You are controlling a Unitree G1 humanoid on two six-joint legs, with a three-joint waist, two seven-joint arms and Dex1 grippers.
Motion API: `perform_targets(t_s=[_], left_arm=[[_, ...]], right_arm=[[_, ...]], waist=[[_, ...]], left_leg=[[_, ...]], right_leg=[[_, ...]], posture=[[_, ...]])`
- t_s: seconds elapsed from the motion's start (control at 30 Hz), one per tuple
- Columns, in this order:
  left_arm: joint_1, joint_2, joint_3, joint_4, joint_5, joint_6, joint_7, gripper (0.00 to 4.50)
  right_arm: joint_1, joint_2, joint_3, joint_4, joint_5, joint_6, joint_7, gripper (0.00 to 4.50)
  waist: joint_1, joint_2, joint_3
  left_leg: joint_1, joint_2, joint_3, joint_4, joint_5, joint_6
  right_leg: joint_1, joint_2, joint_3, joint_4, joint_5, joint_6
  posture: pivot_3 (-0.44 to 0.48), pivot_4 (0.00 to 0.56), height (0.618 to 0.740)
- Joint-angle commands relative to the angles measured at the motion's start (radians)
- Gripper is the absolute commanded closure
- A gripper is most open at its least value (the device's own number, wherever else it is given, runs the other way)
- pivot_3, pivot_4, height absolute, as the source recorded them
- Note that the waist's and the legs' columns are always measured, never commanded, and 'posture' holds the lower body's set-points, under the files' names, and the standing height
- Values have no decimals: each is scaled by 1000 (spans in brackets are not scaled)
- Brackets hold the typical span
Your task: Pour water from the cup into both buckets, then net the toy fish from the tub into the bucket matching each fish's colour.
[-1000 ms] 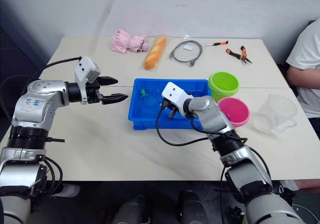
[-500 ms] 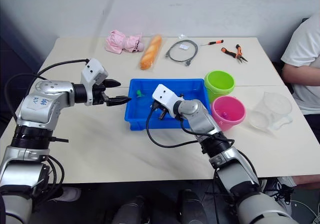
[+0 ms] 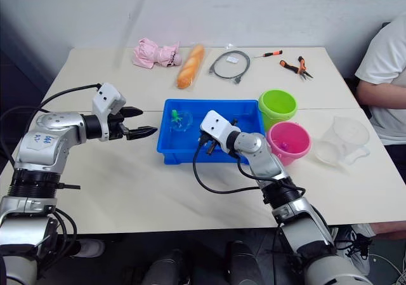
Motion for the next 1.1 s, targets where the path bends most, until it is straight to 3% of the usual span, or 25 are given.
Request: perform_targets(t_s=[0.03, 0.43, 0.7, 1.1], left_arm=[[-6, 15, 32, 10, -7, -32, -10, 41], [0, -8, 56, 35, -47, -76, -53, 41], [-8, -27, 59, 6, -99, -154, -159, 41], [-60, -181, 49, 41, -98, -255, -118, 41]], right_arm=[[17, -29, -38, -109, 28, 30, 32, 4500], [139, -136, -121, -342, 104, 162, 88, 4500], [298, -241, -287, -592, 277, 323, 134, 4500], [481, -360, -522, -723, 352, 369, 64, 4500]], waist=[[2, 0, 0], [10, 0, 0], [15, 0, 0], [24, 0, 0]], left_leg=[[0, 0, 0, 0, 0, 0], [0, 0, 0, 0, 0, 0], [0, 0, 0, 0, 0, 1], [0, 0, 0, 0, 0, 1]], right_leg=[[0, 0, 0, 0, 0, 0], [0, 0, 0, 0, 0, 0], [1, -1, -1, -2, 0, 0], [2, 0, 0, -2, 0, 0]], posture=[[0, 150, 738], [0, 150, 738], [0, 150, 738], [0, 150, 738]])
